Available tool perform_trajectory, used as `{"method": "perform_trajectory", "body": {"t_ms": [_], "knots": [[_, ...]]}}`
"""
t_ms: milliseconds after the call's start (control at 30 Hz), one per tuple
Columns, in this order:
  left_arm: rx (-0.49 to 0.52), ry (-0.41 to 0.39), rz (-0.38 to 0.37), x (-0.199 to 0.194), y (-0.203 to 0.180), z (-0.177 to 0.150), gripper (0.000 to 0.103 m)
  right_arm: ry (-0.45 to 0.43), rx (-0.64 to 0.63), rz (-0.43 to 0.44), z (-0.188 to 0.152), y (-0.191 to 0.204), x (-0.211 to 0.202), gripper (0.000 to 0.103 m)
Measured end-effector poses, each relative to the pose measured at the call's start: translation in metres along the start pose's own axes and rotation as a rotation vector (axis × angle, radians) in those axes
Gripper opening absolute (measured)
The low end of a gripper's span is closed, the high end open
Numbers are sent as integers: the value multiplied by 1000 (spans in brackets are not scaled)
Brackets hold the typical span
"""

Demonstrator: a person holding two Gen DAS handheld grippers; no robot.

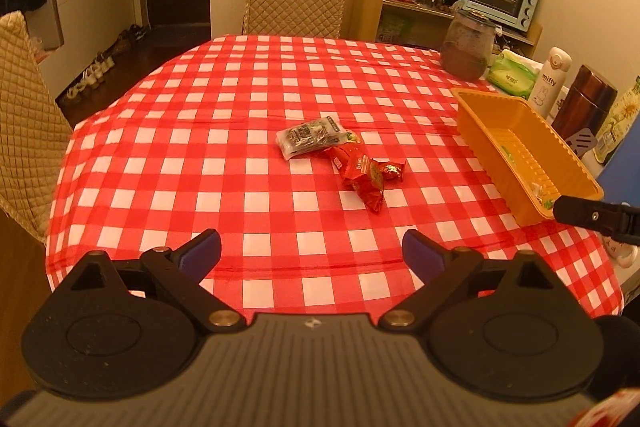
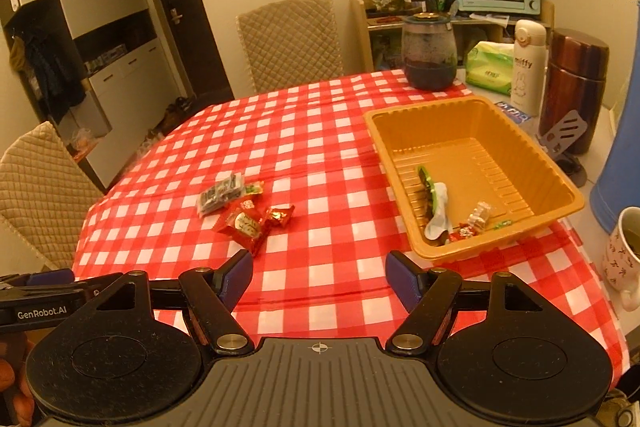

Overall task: Organize snacks
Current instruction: 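Withdraw both open tools from the tray toward the snack pile, then grasp the red printed packet with the left tool while the right tool grasps a small orange candy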

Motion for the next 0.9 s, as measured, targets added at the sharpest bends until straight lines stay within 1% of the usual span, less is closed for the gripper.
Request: {"method": "perform_trajectory", "body": {"t_ms": [100, 400, 467, 633, 767, 833, 900], "knots": [[-17, 11, -8, 8, 1, 1, 96, 7, -13, 0, 1, 1, 9, 73], [-9, 23, -46, 48, -8, 5, 95, 38, -19, 16, 1, -2, 47, 73], [-7, 37, -59, 61, -10, 6, 91, 47, -18, 15, 3, -4, 57, 73], [0, 47, -89, 90, -18, 12, 87, 58, -24, 13, 6, -10, 80, 73], [-3, 64, -121, 113, -25, 16, 78, 67, -39, 1, 8, -14, 98, 73], [2, 65, -131, 122, -29, 17, 75, 69, -36, 1, 9, -16, 107, 73], [-2, 70, -143, 132, -32, 19, 70, 73, -36, 0, 9, -18, 114, 73]]}}
Point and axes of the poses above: each gripper's, at about its wrist camera, not at the fingertips, and x roughly the way its jaws point, y to its left, z to its top, the point moved 4 cm from there along x, roughly the way its jaws point, and after that the axes turned 13 degrees about -x, right-handed, at the moved point
